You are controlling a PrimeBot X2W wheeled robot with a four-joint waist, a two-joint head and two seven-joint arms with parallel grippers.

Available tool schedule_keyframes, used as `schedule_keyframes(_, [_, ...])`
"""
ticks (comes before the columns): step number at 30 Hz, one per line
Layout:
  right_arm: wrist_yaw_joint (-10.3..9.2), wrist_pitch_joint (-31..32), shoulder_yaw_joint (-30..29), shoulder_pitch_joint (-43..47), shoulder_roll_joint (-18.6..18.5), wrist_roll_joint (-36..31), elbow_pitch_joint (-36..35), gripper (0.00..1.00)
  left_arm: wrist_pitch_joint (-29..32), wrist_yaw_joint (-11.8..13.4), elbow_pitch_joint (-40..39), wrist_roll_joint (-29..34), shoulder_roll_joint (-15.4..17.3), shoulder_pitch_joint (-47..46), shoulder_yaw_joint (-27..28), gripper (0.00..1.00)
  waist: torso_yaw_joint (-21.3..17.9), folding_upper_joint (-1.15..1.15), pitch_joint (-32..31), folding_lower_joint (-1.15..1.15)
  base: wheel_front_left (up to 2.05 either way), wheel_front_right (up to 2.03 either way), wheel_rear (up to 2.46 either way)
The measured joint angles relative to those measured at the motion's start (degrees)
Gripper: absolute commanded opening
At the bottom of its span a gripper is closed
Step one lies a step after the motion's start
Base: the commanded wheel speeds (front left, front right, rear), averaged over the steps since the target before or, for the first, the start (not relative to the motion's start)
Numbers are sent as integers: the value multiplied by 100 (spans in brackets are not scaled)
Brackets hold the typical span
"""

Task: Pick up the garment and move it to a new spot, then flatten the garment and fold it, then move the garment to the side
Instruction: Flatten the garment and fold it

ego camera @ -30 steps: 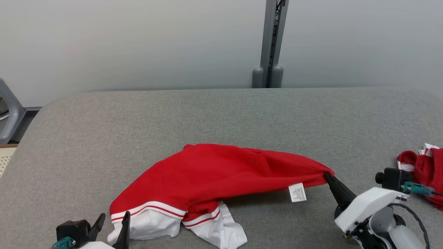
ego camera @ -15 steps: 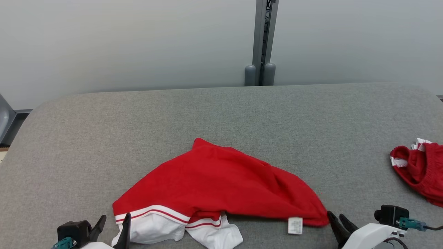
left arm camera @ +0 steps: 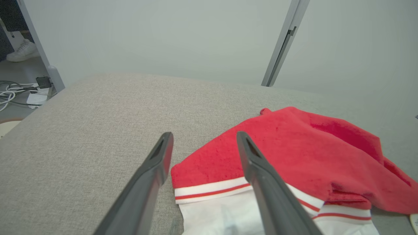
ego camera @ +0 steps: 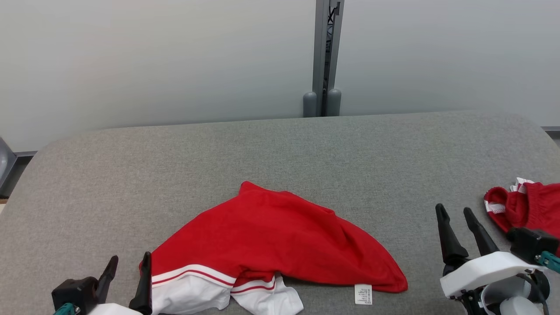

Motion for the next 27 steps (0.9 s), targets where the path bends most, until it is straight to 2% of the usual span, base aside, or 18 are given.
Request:
schedule_keyframes(6, [0,-465,-42,2,68,-339,-661,100,-487,85,-382,249,114,40,108,100,-11,0,-69,0,0,0,0])
schedule_keyframes(14, [0,-699,-76,123,119,-597,-1335,100,-858,188,-792,525,158,88,253,100,10,0,-108,0,0,0,0])
schedule_keyframes(20, [0,-787,-158,402,76,-960,-1326,100,-942,246,-815,564,-15,285,353,100,27,0,-110,0,0,0,0])
schedule_keyframes(27, [0,-805,-231,513,96,-1379,-1188,100,-965,135,-815,868,-197,368,504,100,7,0,-93,0,0,0,0])
